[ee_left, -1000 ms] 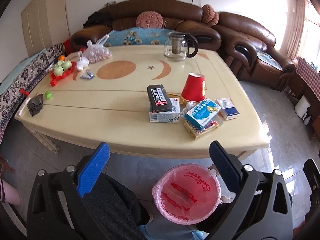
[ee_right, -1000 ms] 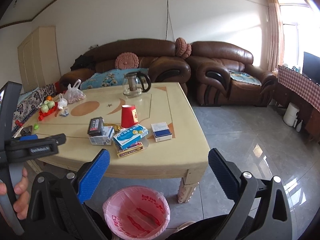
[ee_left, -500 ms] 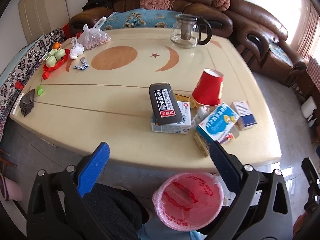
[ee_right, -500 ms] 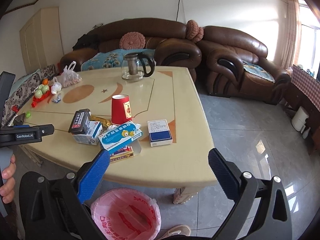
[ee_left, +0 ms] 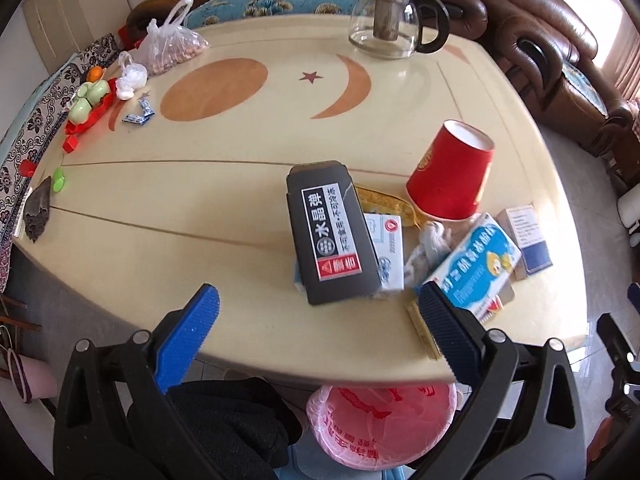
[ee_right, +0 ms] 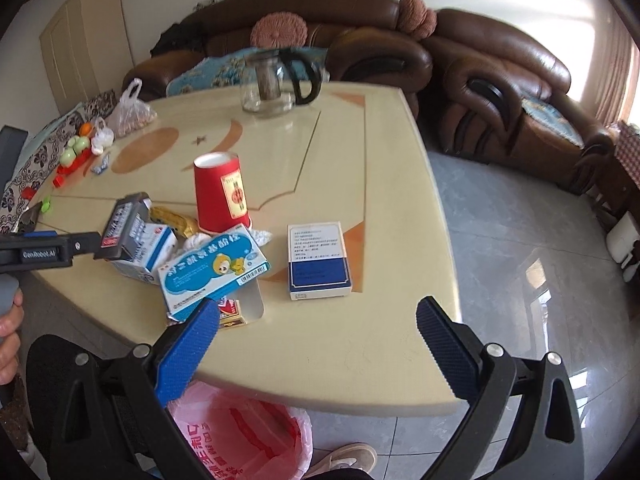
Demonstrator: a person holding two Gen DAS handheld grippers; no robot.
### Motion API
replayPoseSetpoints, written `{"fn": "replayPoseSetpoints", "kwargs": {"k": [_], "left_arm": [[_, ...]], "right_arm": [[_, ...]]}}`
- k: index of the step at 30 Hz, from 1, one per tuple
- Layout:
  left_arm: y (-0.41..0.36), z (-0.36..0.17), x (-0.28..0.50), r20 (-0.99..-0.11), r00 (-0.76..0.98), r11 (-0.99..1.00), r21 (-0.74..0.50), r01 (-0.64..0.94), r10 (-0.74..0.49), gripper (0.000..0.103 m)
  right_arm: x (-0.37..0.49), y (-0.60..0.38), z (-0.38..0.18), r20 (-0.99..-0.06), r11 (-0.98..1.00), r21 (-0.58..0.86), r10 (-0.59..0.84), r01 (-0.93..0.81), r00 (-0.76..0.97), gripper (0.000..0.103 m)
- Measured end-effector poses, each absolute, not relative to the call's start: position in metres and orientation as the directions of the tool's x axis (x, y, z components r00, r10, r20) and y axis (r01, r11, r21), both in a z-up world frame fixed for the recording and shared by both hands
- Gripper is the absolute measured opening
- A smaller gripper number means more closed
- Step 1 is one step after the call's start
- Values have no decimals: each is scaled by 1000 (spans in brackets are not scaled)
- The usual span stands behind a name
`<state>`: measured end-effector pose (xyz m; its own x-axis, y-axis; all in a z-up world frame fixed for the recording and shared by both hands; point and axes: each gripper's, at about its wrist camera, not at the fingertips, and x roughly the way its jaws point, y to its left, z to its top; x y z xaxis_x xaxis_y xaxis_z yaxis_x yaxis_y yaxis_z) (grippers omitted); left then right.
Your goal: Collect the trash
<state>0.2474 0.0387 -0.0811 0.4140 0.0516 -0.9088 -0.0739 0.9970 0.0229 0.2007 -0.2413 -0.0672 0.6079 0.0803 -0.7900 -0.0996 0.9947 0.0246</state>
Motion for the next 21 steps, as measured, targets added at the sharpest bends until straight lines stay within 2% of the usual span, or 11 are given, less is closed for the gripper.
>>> {"fn": "replayPoseSetpoints", "kwargs": {"k": [10,21], "left_arm": [[44,-114,285,-939,334,992,45,-118,82,98],[46,-134,311,-952,288,989,64,-134,101,98]], "right_arm": [[255,-243,-127,-861,991,59,113,-124,496,97],[287,-240,-165,-887,989,43,103,-143,451,97]]}}
